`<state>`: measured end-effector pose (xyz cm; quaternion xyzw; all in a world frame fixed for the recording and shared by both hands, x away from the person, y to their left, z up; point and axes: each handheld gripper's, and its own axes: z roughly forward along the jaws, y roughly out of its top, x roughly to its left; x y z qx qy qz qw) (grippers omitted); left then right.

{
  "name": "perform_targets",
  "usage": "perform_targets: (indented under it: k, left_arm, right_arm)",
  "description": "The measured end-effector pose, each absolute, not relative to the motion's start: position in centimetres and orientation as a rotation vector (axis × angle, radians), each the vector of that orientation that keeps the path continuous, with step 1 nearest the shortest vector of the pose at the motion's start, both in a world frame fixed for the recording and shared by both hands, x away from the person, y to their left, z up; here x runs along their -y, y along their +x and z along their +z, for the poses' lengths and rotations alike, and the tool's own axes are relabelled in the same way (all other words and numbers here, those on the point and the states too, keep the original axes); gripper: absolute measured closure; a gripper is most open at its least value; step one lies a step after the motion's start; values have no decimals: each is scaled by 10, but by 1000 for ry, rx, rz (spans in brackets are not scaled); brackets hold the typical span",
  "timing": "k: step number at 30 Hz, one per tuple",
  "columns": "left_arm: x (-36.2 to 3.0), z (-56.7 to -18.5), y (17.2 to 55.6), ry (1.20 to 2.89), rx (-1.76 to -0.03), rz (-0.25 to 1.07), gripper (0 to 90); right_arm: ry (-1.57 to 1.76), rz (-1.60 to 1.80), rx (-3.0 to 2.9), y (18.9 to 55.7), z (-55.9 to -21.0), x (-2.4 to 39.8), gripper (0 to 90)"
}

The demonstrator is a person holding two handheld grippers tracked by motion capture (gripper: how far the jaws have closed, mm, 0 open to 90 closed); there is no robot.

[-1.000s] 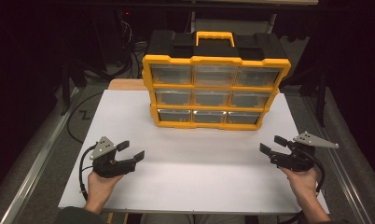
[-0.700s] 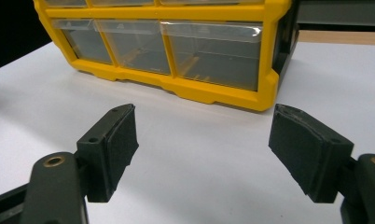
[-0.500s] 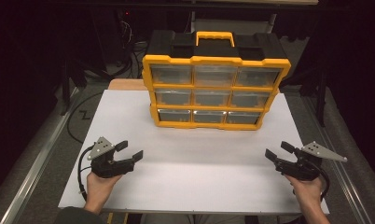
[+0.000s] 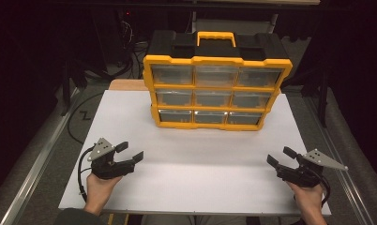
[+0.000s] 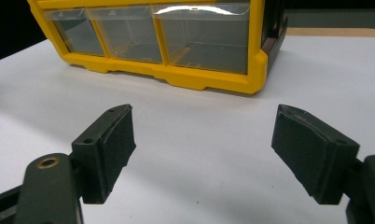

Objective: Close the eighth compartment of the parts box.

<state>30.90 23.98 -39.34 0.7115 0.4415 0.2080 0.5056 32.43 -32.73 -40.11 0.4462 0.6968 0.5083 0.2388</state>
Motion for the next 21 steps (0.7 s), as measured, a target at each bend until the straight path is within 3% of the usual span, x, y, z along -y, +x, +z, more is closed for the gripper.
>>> perform_targets:
  k: [21]
  left_arm:
    - [-240,-392,310,1716,-1057,498,264]
  right_arm:
    - [1205,1379,-1888,321,-406,326,218]
